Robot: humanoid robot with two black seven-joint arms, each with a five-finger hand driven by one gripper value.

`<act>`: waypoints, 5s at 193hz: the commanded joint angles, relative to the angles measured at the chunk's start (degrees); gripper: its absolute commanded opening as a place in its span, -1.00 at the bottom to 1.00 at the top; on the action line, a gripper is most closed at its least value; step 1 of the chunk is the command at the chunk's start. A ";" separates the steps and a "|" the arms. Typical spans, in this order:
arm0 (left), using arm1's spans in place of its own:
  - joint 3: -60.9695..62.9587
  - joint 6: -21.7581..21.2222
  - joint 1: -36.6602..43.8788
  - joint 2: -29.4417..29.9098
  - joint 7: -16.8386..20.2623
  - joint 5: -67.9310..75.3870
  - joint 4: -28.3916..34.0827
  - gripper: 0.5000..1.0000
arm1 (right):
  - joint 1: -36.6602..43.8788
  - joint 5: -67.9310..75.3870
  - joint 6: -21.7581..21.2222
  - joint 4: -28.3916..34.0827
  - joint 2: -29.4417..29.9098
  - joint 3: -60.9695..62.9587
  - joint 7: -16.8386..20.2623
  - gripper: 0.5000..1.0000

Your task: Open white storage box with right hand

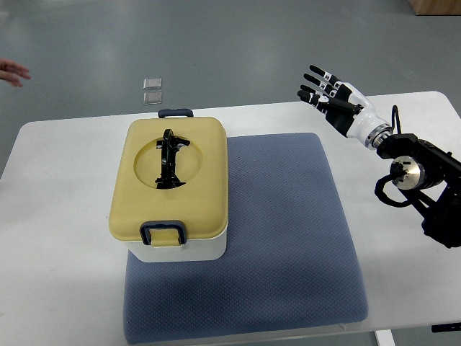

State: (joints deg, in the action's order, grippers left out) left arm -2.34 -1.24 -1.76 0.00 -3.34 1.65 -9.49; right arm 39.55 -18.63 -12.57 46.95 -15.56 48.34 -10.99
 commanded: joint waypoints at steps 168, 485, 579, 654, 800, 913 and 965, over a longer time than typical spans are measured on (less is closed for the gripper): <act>-0.12 -0.17 0.09 0.00 0.00 -0.16 0.53 1.00 | -0.44 0.09 0.00 0.33 0.53 0.00 -0.88 0.71; -0.12 -0.17 0.09 0.00 0.00 -0.16 0.53 1.00 | 3.17 0.27 -12.22 -0.11 -6.59 -3.34 -3.34 0.71; -0.21 -0.17 0.09 0.00 0.00 -0.16 0.53 1.00 | 32.61 4.13 -9.14 1.30 -12.39 -45.70 -21.09 0.69; -0.12 -0.17 0.09 0.00 0.00 -0.16 0.53 1.00 | 51.15 -12.29 -9.23 6.66 -7.73 -57.31 -24.01 0.69; -0.12 -0.17 0.09 0.00 0.00 -0.16 0.44 1.00 | 60.56 -40.51 17.40 9.56 7.82 -71.54 -24.01 0.67; -0.12 -0.17 0.09 0.00 0.00 -0.16 0.53 1.00 | 61.00 -49.22 18.72 11.32 8.09 -73.30 -24.01 0.50; -0.12 -0.17 0.09 0.00 0.00 -0.16 0.53 1.00 | 60.82 -51.85 19.16 11.32 8.62 -73.83 -24.01 0.21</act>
State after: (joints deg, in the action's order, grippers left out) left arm -2.46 -1.40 -1.69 0.00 -3.34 1.49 -8.96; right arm 100.51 -68.97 6.28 58.27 -7.22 -25.38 -35.01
